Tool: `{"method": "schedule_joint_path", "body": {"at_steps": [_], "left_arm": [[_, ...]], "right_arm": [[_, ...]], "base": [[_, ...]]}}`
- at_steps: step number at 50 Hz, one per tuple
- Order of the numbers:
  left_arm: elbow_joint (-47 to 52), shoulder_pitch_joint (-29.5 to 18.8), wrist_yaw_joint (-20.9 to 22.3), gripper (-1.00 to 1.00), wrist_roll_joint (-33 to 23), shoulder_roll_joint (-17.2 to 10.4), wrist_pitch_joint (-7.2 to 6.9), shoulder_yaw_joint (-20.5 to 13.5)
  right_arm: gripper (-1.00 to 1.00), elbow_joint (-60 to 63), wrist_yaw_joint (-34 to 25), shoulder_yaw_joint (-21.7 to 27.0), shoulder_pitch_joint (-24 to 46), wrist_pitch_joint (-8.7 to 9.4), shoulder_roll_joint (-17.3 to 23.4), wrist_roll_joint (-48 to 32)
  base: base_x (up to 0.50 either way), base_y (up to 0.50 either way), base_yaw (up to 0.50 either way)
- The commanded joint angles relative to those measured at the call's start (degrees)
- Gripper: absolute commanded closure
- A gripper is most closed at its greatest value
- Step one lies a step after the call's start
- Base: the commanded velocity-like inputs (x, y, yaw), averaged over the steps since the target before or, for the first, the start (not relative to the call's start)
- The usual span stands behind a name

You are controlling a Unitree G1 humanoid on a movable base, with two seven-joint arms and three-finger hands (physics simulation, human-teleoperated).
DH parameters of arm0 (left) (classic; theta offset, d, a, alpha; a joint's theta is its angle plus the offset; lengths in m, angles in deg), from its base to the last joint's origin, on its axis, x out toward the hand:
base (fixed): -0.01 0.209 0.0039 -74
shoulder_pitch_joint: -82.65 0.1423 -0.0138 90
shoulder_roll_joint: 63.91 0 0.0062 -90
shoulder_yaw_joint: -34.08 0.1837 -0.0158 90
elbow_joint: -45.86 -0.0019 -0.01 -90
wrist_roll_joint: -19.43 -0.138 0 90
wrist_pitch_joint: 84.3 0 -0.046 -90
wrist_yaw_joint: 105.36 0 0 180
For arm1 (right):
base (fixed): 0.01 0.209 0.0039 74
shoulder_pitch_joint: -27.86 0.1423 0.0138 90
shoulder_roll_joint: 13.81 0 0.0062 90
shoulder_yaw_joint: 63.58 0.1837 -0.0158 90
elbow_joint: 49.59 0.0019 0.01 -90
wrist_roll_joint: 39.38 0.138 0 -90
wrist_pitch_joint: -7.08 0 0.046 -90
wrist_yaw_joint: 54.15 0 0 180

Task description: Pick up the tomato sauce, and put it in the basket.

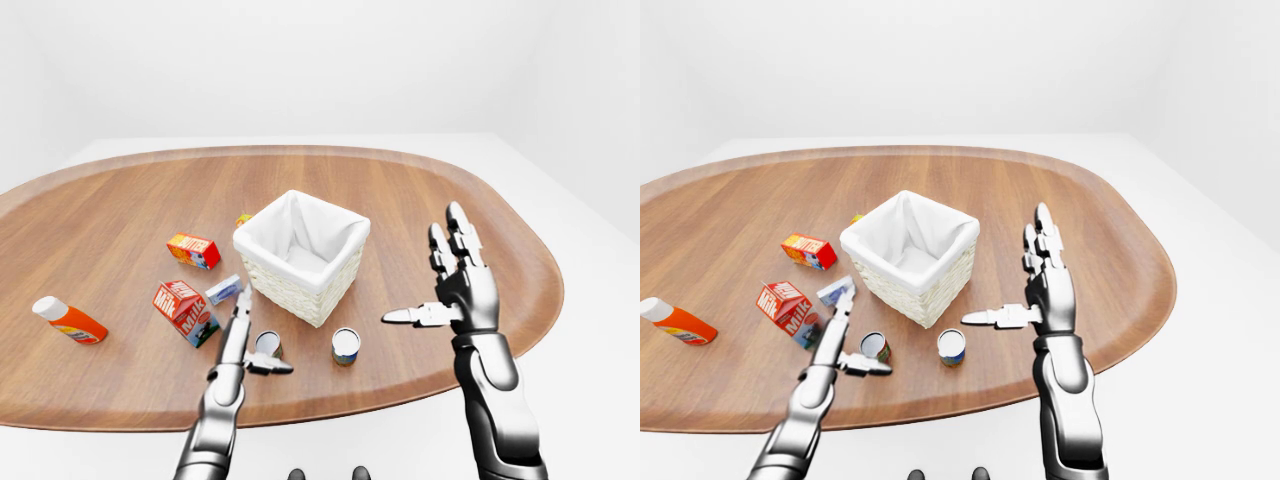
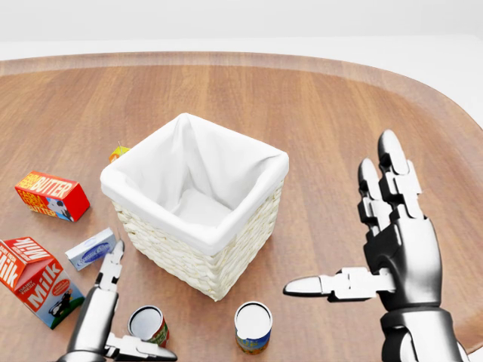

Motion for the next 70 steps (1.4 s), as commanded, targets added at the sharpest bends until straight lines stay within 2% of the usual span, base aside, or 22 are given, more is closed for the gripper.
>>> {"method": "schedule_joint_path", "body": {"at_steps": [1,70], "left_arm": [[-2.56,-0.87,-0.88,-0.96,-0.14,-0.08,0.00,0.19],[-8.34,-3.62,-2.95,-0.96,-0.03,-1.00,0.00,-0.35]], "right_arm": [[-1.00,-0.09,0.00,-0.05,-0.02,0.00,0.00,-0.03],[-1.00,-0.66,-0.07,-0.05,-0.16,0.00,-0.04,0.02]], "base": [[0.00,0.00,0.00],[0.00,0.00,0.00]]}}
